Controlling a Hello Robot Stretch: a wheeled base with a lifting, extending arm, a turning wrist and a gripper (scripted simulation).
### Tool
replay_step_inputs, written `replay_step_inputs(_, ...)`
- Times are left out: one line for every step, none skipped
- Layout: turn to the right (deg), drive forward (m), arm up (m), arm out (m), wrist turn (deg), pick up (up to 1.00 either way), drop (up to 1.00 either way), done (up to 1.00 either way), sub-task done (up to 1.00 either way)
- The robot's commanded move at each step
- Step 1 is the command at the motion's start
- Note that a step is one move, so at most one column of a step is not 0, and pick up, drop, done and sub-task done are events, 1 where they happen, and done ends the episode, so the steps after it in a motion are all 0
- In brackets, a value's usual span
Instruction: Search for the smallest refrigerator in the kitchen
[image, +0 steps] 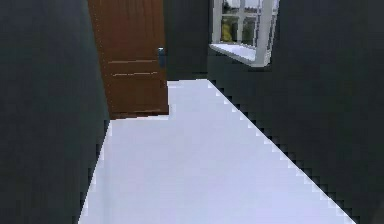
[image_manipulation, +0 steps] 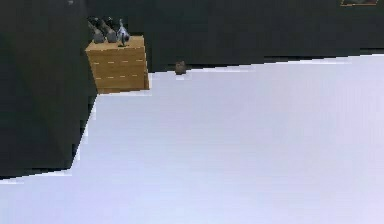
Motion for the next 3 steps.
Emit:
replay_step_inputs(0.0, 1.00, 0.00, 0.00, 0.0, 0.00, 0.00, 0.00, 0.00)
replay_step_inputs(0.0, 1.00, 0.00, 0.00, 0.0, 0.00, 0.00, 0.00, 0.00)
replay_step_inputs(0.0, 0.90, 0.00, 0.00, 0.0, 0.00, 0.00, 0.00, 0.00)
